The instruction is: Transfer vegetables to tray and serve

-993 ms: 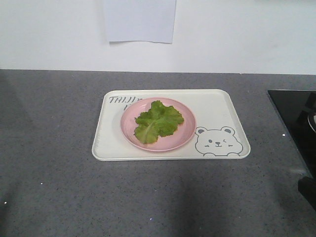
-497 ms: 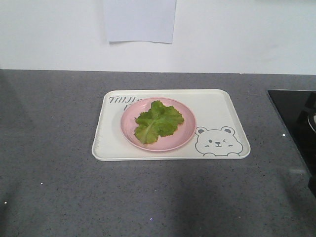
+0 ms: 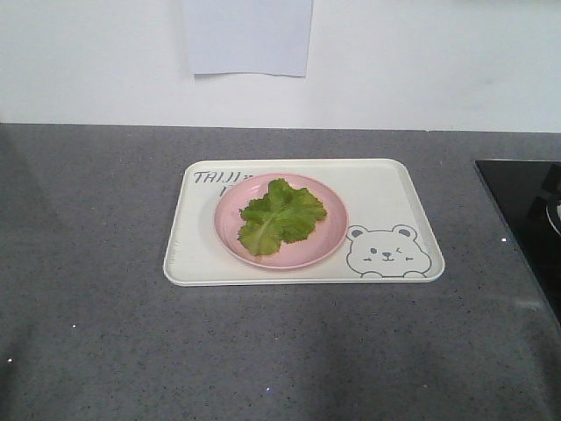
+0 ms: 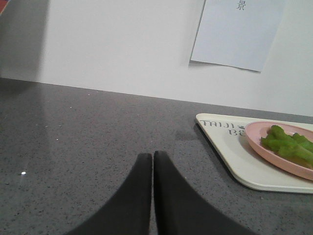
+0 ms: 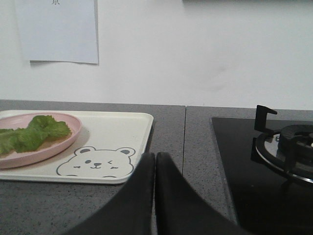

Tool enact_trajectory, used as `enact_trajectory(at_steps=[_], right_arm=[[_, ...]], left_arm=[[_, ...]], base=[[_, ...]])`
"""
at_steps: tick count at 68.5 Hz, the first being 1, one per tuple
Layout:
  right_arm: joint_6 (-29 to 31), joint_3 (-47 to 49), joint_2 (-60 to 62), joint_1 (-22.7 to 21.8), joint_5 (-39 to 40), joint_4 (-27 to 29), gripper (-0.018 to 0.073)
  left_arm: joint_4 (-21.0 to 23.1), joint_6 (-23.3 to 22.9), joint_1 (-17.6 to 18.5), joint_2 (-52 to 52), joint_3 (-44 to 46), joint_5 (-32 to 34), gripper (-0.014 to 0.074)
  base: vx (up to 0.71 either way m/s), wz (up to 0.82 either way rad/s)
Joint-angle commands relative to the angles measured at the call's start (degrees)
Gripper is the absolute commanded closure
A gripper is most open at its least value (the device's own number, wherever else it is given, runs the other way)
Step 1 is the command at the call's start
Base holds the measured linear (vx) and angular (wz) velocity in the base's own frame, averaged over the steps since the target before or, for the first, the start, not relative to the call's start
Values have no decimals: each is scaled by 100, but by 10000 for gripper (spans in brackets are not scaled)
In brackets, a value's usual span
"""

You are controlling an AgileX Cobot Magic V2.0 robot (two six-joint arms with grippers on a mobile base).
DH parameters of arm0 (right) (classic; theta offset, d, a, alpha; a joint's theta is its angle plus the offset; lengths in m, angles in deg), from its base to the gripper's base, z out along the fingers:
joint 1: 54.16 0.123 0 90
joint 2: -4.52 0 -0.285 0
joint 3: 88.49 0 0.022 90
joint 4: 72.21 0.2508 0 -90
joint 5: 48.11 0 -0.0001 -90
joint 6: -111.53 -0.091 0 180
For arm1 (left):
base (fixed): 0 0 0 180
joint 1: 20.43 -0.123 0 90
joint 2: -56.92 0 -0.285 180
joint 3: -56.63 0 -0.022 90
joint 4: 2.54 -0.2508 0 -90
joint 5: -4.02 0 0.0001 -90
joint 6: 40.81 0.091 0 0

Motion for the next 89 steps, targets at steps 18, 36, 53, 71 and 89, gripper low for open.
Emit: enact_trajectory(at_steps=[18,36,53,71,89], right_arm=[[-579,-101,32,-15,293,-255,562],[-593,-101,32,-21,298,-255,562],[-722,-101,32,-397,434,-238,562],[-717,-101,32,-350,488,-238,562],[-717,-101,32,-350,469,-238,562]], left_arm=[[0,-59,-20,-83,-157,372,602],[0,-59,-20,-83,-157,372,602],[0,-59,-20,-83,-157,366,602],[0,-59,-20,-83,-157,366,602],[0,-59,-20,-83,-157,366,602]], base=[[0,0],[0,0],[0,0],[0,0],[0,0]])
